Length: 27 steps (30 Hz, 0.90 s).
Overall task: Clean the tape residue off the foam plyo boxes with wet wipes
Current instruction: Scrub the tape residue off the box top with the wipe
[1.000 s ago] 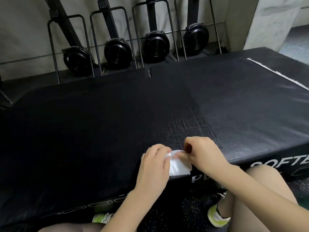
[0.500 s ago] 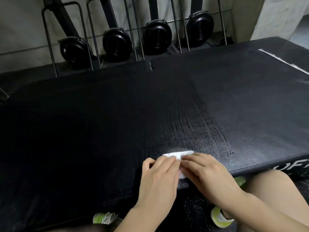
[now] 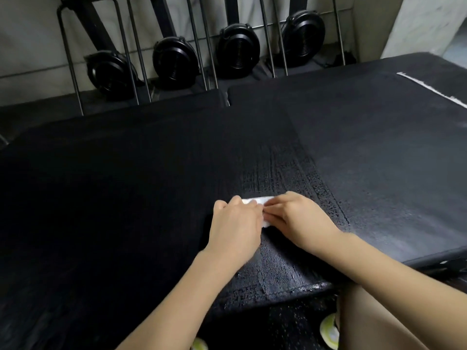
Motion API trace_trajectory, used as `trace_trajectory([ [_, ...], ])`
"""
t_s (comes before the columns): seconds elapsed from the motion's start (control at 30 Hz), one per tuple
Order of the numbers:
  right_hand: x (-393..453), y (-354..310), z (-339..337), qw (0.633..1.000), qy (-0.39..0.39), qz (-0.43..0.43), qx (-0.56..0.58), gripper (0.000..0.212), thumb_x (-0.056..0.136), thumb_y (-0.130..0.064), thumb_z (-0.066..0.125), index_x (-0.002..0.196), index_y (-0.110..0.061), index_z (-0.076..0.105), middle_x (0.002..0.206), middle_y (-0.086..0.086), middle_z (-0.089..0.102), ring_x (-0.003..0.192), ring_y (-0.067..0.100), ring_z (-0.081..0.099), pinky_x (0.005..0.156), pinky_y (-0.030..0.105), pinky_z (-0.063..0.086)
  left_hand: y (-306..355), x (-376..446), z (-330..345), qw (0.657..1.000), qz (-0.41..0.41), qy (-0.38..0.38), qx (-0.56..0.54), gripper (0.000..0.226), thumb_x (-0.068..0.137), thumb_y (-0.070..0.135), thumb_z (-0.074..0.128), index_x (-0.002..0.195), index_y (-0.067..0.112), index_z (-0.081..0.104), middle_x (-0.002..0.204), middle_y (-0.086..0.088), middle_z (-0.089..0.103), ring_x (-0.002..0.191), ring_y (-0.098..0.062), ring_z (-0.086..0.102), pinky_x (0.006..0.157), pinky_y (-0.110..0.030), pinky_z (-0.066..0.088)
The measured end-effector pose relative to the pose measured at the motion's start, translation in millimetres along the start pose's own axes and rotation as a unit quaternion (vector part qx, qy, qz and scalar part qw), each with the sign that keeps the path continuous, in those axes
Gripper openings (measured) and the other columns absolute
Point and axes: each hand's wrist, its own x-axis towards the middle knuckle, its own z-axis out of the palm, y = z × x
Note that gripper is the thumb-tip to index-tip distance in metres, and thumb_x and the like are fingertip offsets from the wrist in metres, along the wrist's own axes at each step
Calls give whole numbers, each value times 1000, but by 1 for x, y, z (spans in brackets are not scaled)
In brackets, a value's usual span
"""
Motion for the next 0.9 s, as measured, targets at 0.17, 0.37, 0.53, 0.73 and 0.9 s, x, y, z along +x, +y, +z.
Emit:
trace_trajectory([
  [0.17, -60, -21, -9, 998, 52, -47, -4, 24, 98, -38, 60, 109, -25, 78, 111, -15, 70, 89, 15, 64, 84, 32, 51, 14, -47, -4, 998, 45, 2, -42, 15, 91, 33, 50, 94, 29, 64, 92, 14, 64, 82, -14, 54, 72, -37, 42],
  [0.37, -6, 0, 1, 997, 57, -38, -33, 30, 97, -38, 53, 107, -24, 78, 108, -12, 71, 99, 10, 69, 101, 34, 48, -7, -3, 13, 998, 23, 30, -46, 34, 92, 33, 41, 105, 27, 72, 110, 13, 69, 96, -13, 60, 78, -39, 48],
  [0.53, 89, 40, 13, 999, 0, -33, -23, 37, 101, -37, 45, 103, -17, 76, 101, -3, 70, 87, 22, 67, 85, 40, 50, -47, 75, 34, 998, -42, 2, -55, 27, 98, 25, 50, 116, 26, 71, 121, 9, 67, 110, -17, 56, 88, -43, 43],
  [0.73, 130, 57, 17, 1000, -10, 6, -13, 24, 102, -33, 54, 107, -26, 77, 110, -10, 70, 104, 15, 66, 110, 41, 34, -70, 123, 32, 995, -52, -81, -7, 29, 103, 29, 44, 125, 28, 63, 121, 8, 64, 113, -18, 51, 92, -41, 41],
  [0.9, 77, 39, 11, 999, 9, -24, -42, 35, 97, -43, 43, 103, -29, 75, 103, -15, 70, 98, 6, 66, 100, 28, 36, -44, 77, 14, 1000, 1, -19, -24, 20, 99, 25, 48, 100, 23, 67, 79, 7, 54, 77, -20, 51, 73, -41, 47],
])
